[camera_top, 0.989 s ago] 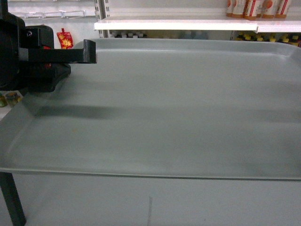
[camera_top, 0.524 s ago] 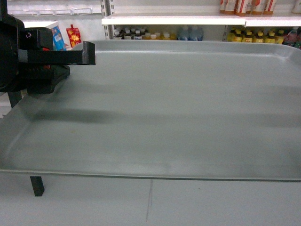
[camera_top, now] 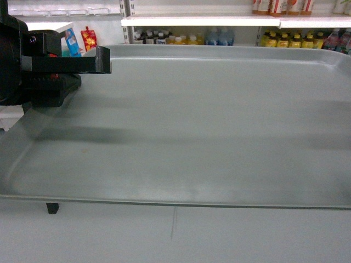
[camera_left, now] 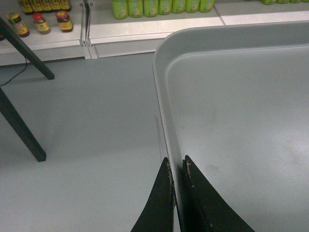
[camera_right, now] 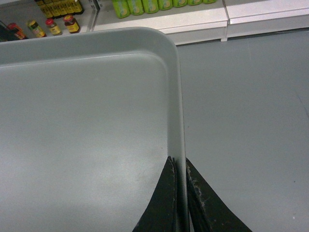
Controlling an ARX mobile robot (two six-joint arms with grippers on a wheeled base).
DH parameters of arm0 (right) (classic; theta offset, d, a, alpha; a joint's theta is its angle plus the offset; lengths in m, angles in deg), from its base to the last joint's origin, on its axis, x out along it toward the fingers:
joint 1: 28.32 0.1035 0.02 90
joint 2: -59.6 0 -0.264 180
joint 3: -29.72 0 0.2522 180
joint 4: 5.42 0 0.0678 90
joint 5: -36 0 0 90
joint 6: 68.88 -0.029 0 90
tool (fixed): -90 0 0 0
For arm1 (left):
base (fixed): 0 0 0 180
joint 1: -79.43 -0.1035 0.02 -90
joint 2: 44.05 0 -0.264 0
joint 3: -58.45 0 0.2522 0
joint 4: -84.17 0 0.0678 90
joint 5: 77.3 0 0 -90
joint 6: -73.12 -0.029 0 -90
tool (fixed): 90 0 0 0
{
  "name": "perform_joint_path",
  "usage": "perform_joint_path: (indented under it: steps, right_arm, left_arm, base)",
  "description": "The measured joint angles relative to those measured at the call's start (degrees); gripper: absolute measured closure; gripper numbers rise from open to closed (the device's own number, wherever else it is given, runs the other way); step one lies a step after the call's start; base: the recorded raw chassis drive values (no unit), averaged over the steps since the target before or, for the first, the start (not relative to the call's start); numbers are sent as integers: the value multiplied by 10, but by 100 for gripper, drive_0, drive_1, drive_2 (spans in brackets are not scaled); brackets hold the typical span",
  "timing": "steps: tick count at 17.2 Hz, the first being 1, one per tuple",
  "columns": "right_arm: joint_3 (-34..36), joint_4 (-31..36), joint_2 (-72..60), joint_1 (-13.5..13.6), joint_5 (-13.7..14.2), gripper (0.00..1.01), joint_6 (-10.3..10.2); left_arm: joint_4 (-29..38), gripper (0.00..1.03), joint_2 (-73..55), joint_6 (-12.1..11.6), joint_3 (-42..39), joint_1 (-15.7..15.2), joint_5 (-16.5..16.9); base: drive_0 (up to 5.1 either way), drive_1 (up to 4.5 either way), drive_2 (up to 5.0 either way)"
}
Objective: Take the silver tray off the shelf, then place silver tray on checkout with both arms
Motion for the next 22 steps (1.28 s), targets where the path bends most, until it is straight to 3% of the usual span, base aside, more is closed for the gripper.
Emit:
perform_joint_path:
  steps: [9,22]
  right_arm:
    - [0,-2,1,0,0,98,0]
    - [0,-3,1,0,0,98,0]
  left_arm:
    - [-3,99,0,-1,0,0,0]
    - [-5,99,0,-1,0,0,0]
  base:
    - [12,-406,431]
    - [0,0,0]
